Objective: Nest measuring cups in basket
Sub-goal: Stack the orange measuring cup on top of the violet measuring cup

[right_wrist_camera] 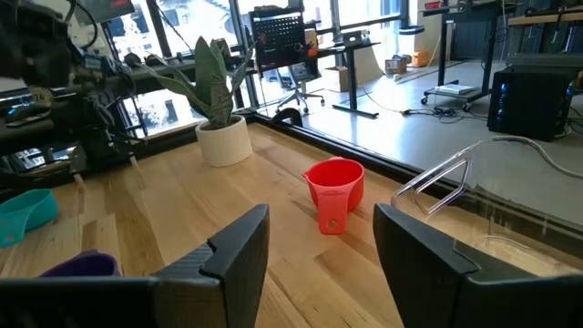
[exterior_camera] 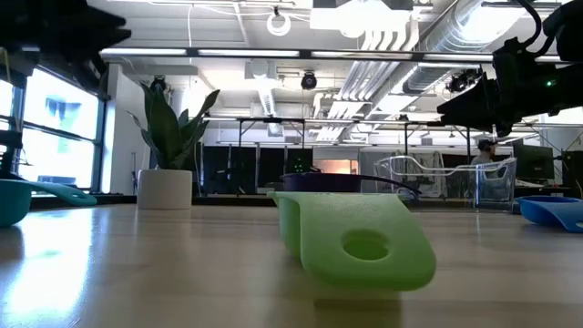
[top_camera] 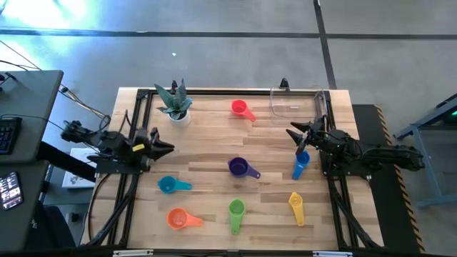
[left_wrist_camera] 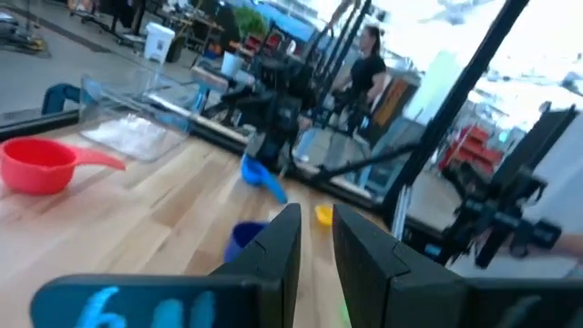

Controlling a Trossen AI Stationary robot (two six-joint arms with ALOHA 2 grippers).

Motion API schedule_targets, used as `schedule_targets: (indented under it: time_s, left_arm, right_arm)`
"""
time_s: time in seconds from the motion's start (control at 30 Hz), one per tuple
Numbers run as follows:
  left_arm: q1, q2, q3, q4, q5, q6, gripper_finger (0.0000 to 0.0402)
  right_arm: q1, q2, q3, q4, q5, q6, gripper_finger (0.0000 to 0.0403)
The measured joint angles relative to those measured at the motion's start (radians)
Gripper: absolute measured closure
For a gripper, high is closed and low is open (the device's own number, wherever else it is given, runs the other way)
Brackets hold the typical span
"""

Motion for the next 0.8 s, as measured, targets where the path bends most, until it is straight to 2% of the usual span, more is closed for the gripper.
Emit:
schedule_targets:
  time_s: [0.17,0.4,0.6,0.8]
  left_arm:
    - [0.0,0.12,0.138,-0.02,-0.053,0.007,0.0344]
    - [0.0,0.383,0.4,-0.283,-0.051,-0.052,0.0344]
    - [0.0,0.575,0.638,-0.522,0.013,-0.146,0.0344]
    - [0.0,0.717,0.808,-0.714,0.183,-0.276,0.0344]
  right_arm:
    - [0.0,0.0,0.0,0.0,0.0,0.0,0.0213]
    - [0.0,0.0,0.0,0.0,0.001,0.0,0.0213]
    - [0.0,0.0,0.0,0.002,0.002,0.0,0.0213]
    - [0.0,0.0,0.0,0.004,0.003,0.005,0.0213]
